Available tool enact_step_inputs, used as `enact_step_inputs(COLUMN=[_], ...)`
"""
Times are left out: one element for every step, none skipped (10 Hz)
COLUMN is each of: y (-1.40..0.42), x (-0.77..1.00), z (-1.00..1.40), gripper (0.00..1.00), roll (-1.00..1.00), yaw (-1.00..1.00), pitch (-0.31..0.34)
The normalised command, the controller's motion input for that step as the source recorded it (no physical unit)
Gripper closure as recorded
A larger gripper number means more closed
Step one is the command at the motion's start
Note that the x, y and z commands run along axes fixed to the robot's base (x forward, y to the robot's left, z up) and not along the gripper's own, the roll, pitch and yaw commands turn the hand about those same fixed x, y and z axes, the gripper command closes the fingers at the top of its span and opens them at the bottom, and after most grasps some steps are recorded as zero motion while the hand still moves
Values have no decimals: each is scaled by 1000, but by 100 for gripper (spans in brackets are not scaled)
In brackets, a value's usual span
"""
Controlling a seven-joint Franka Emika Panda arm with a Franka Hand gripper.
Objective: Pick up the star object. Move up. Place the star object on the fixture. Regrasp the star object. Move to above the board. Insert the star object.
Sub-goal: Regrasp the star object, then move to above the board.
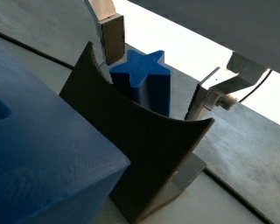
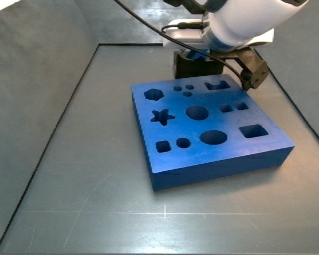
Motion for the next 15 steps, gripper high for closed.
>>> enact_step_inputs(y=[7,7,0,57,55,52,48,47,46,42,39,34,31,24,17], x=[46,44,0,284,283,269,256,250,245,233,228,218,214,204,198], z=[-375,-375,0,1000,1000,1000,1000,1000,1000,1000,1000,1000,1000,1000,1000], gripper=[0,0,100,100,100,100,100,100,100,100,100,100,100,100,100], roll=[80,79,0,-25,-29,-23,-16,-14,-14,-14,-13,-16,-19,-24,-31], yaw=[-39,-38,0,58,47,0,-53,-77,-82,-74,-65,-32,-5,37,68], pitch=[-42,-39,0,-160,-155,-119,-72,-29,0,71,99,143,172,204,209])
